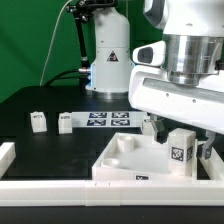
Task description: Assemble one leg
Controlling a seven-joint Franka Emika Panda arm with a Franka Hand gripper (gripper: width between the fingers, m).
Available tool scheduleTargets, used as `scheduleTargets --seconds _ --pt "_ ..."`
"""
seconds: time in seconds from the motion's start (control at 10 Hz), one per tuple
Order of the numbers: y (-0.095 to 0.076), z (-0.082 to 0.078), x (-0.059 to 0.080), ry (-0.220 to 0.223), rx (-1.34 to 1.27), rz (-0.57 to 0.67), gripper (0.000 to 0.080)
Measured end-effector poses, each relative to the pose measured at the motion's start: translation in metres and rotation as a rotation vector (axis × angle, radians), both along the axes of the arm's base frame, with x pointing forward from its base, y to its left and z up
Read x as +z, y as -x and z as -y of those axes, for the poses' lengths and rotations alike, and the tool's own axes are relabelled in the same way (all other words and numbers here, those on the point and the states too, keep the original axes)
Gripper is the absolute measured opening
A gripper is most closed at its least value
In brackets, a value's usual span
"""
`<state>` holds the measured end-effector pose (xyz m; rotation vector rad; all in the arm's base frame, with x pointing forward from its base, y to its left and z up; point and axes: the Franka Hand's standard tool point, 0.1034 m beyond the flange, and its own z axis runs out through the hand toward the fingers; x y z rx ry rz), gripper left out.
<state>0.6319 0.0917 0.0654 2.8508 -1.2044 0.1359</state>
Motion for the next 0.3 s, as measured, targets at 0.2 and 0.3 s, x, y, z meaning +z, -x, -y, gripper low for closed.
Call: scheduleTargets --seconds 0.2,0.3 --pt "0.0 0.0 0.0 0.0 0.0 0.0 0.0648" --pt "0.0 0.0 0.0 0.0 0.0 0.0 0.0648"
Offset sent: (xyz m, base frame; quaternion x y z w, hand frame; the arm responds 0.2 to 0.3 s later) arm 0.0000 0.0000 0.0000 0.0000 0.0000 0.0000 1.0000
